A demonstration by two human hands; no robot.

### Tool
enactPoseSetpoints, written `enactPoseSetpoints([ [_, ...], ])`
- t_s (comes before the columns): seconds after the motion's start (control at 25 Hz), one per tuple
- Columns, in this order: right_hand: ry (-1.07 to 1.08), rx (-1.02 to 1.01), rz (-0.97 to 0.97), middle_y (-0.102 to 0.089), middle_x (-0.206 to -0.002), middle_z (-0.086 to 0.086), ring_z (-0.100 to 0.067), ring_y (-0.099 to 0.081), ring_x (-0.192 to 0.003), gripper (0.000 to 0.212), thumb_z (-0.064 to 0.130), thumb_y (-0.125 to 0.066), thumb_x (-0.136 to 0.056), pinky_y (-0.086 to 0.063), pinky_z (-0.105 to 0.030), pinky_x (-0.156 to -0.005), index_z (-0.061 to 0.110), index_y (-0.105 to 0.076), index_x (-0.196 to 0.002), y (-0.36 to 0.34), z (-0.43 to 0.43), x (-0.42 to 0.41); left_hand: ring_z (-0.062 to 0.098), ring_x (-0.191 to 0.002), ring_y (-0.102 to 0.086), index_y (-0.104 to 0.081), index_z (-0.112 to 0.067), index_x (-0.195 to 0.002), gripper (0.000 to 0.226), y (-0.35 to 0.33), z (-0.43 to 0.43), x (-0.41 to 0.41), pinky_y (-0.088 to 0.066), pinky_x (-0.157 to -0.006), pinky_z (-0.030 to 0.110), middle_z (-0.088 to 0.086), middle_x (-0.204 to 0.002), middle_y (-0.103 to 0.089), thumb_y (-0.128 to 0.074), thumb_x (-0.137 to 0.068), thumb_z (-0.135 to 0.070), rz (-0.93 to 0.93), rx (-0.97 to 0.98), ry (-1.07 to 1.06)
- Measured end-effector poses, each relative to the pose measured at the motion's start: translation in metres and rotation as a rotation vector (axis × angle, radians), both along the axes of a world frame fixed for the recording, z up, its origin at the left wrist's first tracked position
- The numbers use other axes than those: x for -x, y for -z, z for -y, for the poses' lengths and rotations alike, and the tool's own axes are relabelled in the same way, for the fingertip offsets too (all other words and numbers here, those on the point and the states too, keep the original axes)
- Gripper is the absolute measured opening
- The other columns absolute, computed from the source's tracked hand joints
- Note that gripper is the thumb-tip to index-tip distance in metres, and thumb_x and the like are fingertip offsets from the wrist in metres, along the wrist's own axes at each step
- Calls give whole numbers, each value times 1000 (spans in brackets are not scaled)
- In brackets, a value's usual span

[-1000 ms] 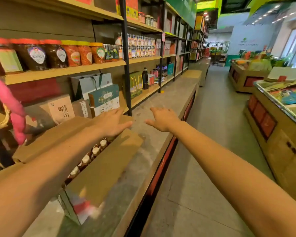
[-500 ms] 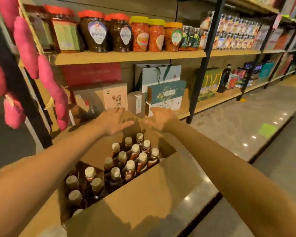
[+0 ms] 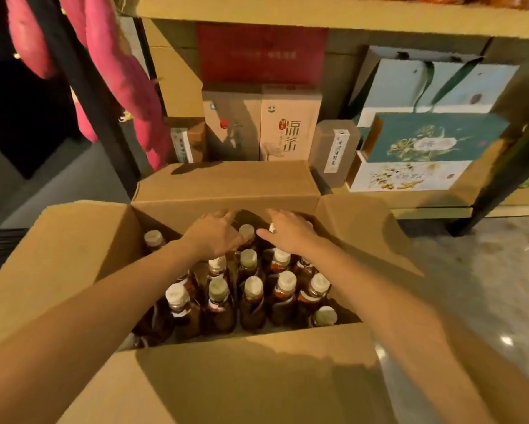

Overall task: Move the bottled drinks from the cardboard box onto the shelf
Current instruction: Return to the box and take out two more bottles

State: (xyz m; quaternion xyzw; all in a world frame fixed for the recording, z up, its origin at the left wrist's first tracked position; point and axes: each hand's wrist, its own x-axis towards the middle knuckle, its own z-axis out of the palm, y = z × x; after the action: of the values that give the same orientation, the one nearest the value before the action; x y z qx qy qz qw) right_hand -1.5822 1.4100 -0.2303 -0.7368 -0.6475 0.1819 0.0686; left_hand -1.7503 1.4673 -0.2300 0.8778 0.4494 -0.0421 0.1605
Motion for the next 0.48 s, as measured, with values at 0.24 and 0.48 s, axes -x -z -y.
enactPoseSetpoints([
  [0.24, 69, 6, -198, -49, -139, -7, -25, -41, -131, 55, 28, -62, -89, -37, -36, -104, 11, -42, -137, 42, -21, -15, 30, -118, -53, -24, -13, -147, 67, 38, -21, -7, -41, -98, 37, 17, -127, -59, -50, -93, -42, 63, 197, -30],
  [0.48, 210, 21, -447, -63, -121, -9, -23, -56, -115, 47, 7, -78, -72, -44, -27, -92, 6, -62, -116, 65, -39, -31, 24, -116, -55, -54, -14, -126, 44, 70, -46, -19, -42, -95, 33, 4, -121, -61, -66, -86, -27, 287, 443, -73],
])
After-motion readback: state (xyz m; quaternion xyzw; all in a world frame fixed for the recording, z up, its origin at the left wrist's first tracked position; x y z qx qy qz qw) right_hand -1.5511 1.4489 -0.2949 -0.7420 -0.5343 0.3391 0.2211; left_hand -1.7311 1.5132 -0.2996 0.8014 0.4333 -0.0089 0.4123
